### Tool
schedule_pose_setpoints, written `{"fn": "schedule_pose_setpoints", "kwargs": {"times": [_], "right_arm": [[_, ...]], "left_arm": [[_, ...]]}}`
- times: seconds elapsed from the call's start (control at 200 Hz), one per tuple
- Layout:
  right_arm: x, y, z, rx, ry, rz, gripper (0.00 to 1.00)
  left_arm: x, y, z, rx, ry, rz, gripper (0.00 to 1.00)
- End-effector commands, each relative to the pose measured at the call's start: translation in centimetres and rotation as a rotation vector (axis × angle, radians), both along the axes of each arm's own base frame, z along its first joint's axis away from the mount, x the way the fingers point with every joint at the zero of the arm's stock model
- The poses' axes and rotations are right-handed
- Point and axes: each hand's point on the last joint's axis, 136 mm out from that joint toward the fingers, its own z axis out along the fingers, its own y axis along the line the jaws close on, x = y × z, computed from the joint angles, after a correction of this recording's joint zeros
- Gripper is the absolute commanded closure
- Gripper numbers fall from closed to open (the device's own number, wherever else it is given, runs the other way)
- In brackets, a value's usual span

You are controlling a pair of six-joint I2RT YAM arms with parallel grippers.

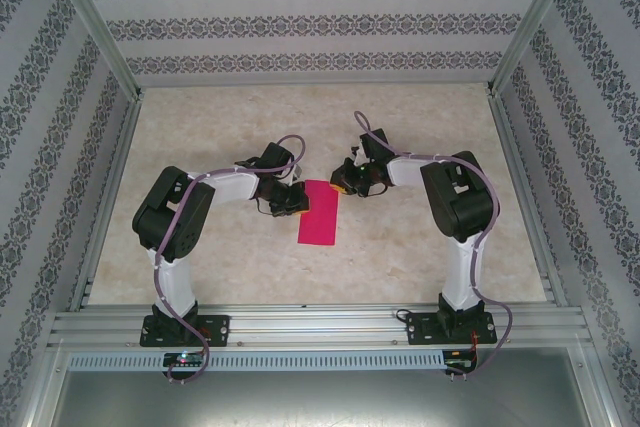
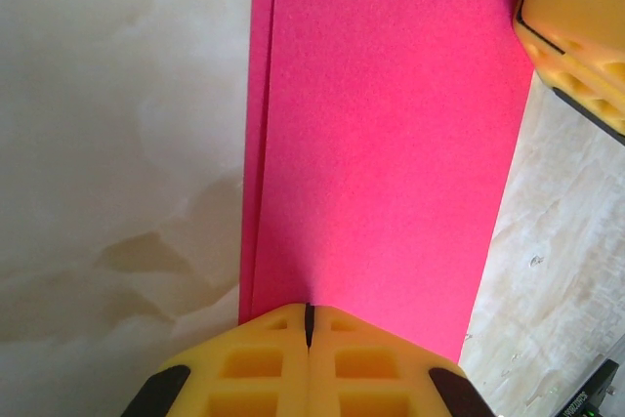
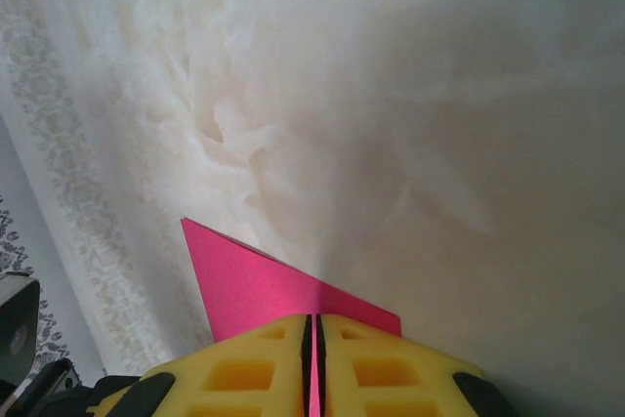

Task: Fold a paper plane with a square sheet of paper (pick it up from the middle)
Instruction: Fold the square sheet of paper in half at the center of the table, then fold the triangle a second time at the center of the table.

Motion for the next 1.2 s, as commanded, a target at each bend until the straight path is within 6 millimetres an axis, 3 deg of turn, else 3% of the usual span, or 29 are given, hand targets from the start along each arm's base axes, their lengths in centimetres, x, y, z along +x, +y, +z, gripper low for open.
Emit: {"fn": "schedule_pose_setpoints", "kwargs": {"times": [0.0, 0.175, 0.28, 0.41, 0.565, 0.634, 0.834, 0.939, 1.194], "right_arm": [[0.1, 0.0, 0.6, -0.003, -0.003, 0.019, 0.85], [-0.4, -0.4, 5.1, -0.020, -0.096, 0.032, 0.81], [-2.2, -1.6, 5.8, -0.115, -0.125, 0.030, 0.76], [-5.2, -2.0, 5.5, -0.209, -0.147, 0.033, 0.65], [-8.1, -2.1, 4.9, -0.341, -0.172, 0.022, 0.59], [-8.7, -2.3, 5.6, -0.392, -0.248, -0.016, 0.52], [-10.1, -1.1, 6.1, -0.460, -0.408, 0.005, 0.49], [-10.8, -1.3, 5.0, -0.430, -0.281, -0.003, 0.48], [-11.0, -1.0, 3.3, -0.415, -0.200, 0.007, 0.44]], "left_arm": [[-3.2, 1.4, -2.6, 0.086, 0.110, -0.025, 1.00], [-2.2, -0.4, 1.3, -0.029, 0.034, -0.031, 0.98], [-1.4, -0.6, 4.3, -0.063, -0.040, -0.022, 0.87], [-0.8, 0.6, 6.1, -0.018, -0.113, 0.022, 0.77], [-0.3, 2.6, 6.1, 0.010, -0.136, 0.105, 0.74], [0.0, 3.5, 6.0, -0.019, -0.136, 0.147, 0.73], [0.6, 4.7, 5.7, -0.122, -0.127, 0.229, 0.68], [0.6, 4.5, 5.6, -0.148, -0.117, 0.234, 0.63], [0.6, 3.9, 5.0, -0.177, -0.070, 0.238, 0.51]]}}
